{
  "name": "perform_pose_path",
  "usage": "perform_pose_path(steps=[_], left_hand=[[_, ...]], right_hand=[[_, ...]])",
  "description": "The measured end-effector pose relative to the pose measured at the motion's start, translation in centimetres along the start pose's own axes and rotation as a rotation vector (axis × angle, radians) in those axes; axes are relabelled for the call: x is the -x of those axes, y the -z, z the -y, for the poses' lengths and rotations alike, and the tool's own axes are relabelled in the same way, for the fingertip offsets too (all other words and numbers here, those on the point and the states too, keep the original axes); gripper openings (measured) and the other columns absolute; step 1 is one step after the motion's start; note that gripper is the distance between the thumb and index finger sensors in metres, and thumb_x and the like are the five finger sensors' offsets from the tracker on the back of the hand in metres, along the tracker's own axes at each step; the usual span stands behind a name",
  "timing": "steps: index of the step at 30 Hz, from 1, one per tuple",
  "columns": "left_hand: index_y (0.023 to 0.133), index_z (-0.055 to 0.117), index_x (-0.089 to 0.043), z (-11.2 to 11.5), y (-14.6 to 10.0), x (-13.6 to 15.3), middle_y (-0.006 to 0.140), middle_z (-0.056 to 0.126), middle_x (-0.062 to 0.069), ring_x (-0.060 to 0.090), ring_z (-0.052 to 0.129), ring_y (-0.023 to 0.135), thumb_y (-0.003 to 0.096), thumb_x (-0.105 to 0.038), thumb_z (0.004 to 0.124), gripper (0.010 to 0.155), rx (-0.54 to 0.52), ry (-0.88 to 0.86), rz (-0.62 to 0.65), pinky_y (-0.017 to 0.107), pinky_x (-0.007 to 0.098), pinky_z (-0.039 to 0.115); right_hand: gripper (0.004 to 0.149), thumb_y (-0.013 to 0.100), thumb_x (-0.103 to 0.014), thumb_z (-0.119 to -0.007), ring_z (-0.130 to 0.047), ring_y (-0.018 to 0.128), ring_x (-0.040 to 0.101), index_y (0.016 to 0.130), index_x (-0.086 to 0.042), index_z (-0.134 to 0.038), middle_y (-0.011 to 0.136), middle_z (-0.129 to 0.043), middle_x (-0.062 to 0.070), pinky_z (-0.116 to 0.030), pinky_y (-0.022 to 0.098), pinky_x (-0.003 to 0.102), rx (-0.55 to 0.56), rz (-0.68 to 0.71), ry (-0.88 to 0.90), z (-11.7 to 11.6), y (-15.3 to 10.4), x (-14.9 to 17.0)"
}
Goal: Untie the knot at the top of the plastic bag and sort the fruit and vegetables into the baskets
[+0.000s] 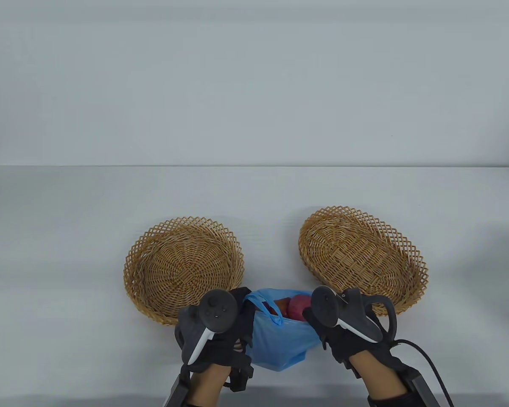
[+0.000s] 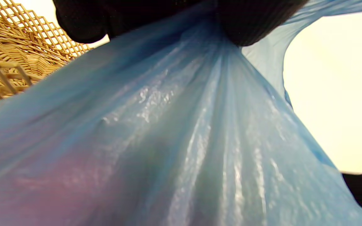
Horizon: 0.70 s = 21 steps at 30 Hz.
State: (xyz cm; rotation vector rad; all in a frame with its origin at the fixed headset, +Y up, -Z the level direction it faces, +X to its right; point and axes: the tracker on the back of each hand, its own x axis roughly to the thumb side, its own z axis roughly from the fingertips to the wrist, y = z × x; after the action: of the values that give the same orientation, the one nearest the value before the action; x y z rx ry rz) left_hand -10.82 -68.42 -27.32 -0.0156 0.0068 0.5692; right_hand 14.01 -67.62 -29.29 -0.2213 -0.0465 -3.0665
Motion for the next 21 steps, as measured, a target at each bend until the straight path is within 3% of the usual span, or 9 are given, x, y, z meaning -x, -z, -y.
perform_pose_path(steps=[7, 16, 21], left_hand=[[0.089, 0.073, -0.031, -0.3, -0.1, 0.3, 0.096, 0.086, -0.001, 0.025, 0.096, 0.085, 0.0511, -0.047, 0.066, 0.042, -0.021, -0.004, -0.019, 0.076, 0.056, 0.062], [0.087, 0.076, -0.030, -0.8, -0.2, 0.7, 0.094, 0.089, 0.000, 0.026, 0.098, 0.081, 0.0513, -0.048, 0.065, 0.042, -0.062, -0.021, -0.045, 0.075, 0.056, 0.064], [0.083, 0.081, -0.028, -1.4, -0.4, 1.2, 0.090, 0.092, 0.001, 0.028, 0.100, 0.077, 0.0512, -0.047, 0.068, 0.039, -0.110, -0.009, -0.085, 0.073, 0.056, 0.066]], right_hand=[[0.038, 0.036, -0.056, -0.090, -0.094, 0.074, 0.033, 0.031, -0.021, -0.102, 0.083, -0.097, 0.007, -0.074, 0.059, 0.056, 0.046, 0.024, -0.033, 0.9, -0.7, -0.2], [0.035, 0.030, -0.050, -0.101, -0.106, 0.049, 0.021, 0.033, -0.015, -0.104, 0.073, -0.105, 0.005, -0.088, 0.042, 0.045, 0.111, 0.035, -0.097, 2.1, -1.6, -1.0], [0.035, 0.030, -0.045, -0.103, -0.104, 0.054, 0.020, 0.030, -0.010, -0.102, 0.075, -0.103, 0.003, -0.087, 0.045, 0.044, 0.323, 0.013, -0.132, 3.5, -2.7, -1.0]])
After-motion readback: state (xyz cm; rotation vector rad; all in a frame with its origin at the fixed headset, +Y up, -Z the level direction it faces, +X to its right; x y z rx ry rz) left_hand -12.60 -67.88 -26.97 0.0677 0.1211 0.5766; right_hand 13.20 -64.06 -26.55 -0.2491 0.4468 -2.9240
